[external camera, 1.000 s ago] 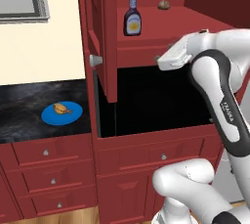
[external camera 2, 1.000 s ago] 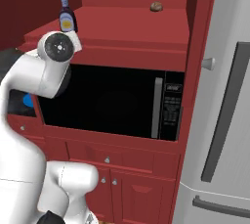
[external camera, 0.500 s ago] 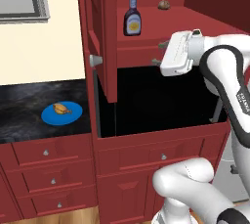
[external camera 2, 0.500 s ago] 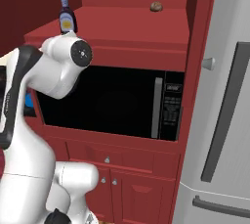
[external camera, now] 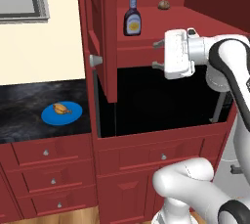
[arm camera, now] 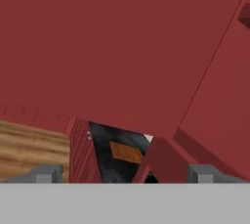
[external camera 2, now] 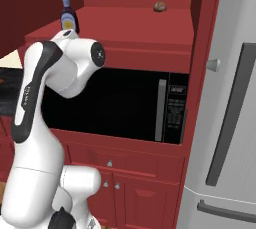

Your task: Pick the chicken drumstick from the plate and place it on the cutting board. Then pick the condiment bottle from the cabinet and place it next to the cutting board.

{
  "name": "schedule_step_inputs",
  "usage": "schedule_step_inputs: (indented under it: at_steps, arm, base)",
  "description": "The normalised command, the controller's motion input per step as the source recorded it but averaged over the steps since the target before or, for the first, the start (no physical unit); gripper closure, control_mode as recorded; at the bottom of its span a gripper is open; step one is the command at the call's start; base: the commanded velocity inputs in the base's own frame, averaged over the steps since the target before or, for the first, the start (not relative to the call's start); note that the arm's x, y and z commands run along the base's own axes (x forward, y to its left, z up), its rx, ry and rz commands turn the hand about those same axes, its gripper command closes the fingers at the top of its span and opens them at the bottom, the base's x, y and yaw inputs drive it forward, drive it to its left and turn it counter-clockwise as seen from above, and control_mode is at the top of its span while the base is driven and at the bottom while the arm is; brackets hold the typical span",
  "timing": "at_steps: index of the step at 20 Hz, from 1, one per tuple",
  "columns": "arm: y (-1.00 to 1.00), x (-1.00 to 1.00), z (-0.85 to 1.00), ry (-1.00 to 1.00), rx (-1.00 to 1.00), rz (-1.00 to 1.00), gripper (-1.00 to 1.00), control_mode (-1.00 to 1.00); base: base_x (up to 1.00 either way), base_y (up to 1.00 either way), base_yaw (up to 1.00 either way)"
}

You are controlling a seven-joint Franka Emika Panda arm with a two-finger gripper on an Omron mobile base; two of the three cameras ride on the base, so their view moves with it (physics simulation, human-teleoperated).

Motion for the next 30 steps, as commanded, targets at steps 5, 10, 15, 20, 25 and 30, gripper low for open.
schedule_step_inputs:
  at_steps: [5, 10, 15, 20, 25, 30]
  arm:
    - [0.01, -0.11, 0.26, 0.0, 0.01, 0.07, -1.0, -1.0]
    - [0.0, -0.01, 0.27, 0.0, 0.03, 0.03, -1.0, -1.0]
    - [0.0, 0.0, 0.26, 0.0, 0.01, 0.0, -1.0, -1.0]
    - [0.0, 0.0, 0.32, 0.0, 0.01, 0.0, -1.0, -1.0]
    - [0.0, 0.0, 0.17, 0.0, 0.01, 0.0, -1.0, -1.0]
    - [0.0, 0.0, 0.0, -0.06, 0.0, 0.07, -1.0, -1.0]
  base:
    - [0.0, 0.0, 0.0]
    - [0.0, 0.0, 0.0]
    - [0.0, 0.0, 0.0]
    - [0.0, 0.0, 0.0]
    - [0.0, 0.0, 0.0]
    - [0.0, 0.0, 0.0]
